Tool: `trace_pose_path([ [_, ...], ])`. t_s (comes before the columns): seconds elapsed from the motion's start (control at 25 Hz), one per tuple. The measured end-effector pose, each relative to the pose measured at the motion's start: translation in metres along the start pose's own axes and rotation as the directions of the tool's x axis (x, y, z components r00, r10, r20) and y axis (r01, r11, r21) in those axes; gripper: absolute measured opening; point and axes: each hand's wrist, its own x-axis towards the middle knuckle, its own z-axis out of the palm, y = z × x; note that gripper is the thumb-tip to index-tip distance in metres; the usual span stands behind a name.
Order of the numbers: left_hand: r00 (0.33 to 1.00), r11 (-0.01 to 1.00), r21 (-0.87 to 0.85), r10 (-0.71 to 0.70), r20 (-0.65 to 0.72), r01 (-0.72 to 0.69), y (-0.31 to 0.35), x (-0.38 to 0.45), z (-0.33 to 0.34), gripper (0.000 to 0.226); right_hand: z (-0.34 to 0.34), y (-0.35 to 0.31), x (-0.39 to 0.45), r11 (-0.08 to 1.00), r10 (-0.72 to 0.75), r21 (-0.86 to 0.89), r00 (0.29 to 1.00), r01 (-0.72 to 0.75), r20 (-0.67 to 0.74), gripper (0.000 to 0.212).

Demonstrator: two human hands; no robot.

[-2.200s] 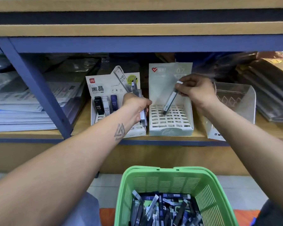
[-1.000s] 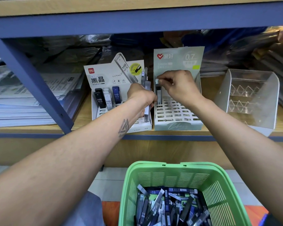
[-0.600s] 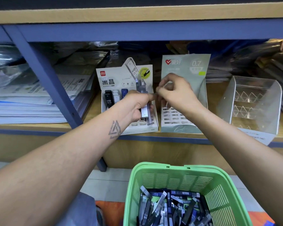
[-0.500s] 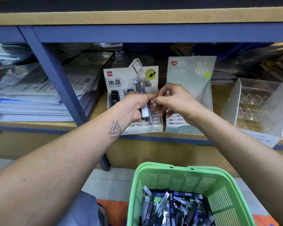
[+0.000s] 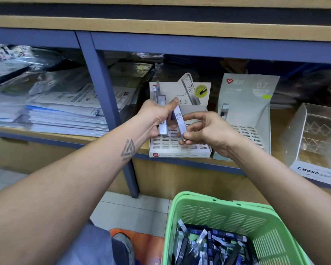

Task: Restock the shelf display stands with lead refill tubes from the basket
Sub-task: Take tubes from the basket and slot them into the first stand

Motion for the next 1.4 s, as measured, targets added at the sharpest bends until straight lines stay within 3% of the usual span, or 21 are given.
trace_pose_path([
  [0.16,1.0,0.998,0.056,0.026,-0.015,-0.026,0.005,-0.002,-0.017,0.02,0.009,0.001,0.006,0.999,0.035,0.01,0.999,-0.034,-0.004,0.042],
  [0.32,1.0,1.0,0.03,0.001,0.025,-0.002,0.009,-0.003,-0.027,0.01,0.021,-0.004,0.01,0.98,0.021,-0.198,0.999,-0.03,-0.049,0.02],
  [0.48,0.999,0.999,0.039,-0.02,0.025,0.019,0.01,-0.001,-0.031,0.014,0.028,-0.008,0.025,0.933,-0.1,-0.357,0.982,0.037,-0.159,0.019],
  [0.64,0.976,0.957,0.197,-0.219,0.0,0.215,0.003,0.008,-0.045,0.015,0.029,-0.007,0.035,0.906,-0.203,-0.417,0.944,0.079,-0.261,0.035],
  [0.84,0.945,0.915,0.259,-0.325,0.024,0.309,-0.004,0.008,-0.054,0.033,0.037,0.004,0.051,0.84,-0.368,-0.508,0.889,0.192,-0.273,0.014],
  [1.0,0.942,0.912,0.257,-0.336,0.023,0.319,-0.005,0.013,-0.056,0.036,0.041,0.009,0.059,0.77,-0.48,-0.578,0.842,0.27,-0.247,0.014],
  [1.2,0.935,0.912,0.226,-0.355,0.009,0.344,-0.008,0.015,-0.06,0.031,0.042,0.02,0.066,0.744,-0.465,-0.603,0.871,0.287,-0.16,0.016],
  [1.32,0.935,0.915,0.209,-0.355,0.01,0.346,-0.009,0.015,-0.057,0.037,0.041,0.029,0.072,0.533,-0.594,-0.793,0.798,0.295,-0.103,0.021],
  [1.4,0.938,0.924,0.18,-0.346,0.017,0.337,-0.009,0.015,-0.055,0.041,0.041,0.03,0.073,0.467,-0.63,-0.836,0.772,0.287,-0.087,0.021],
])
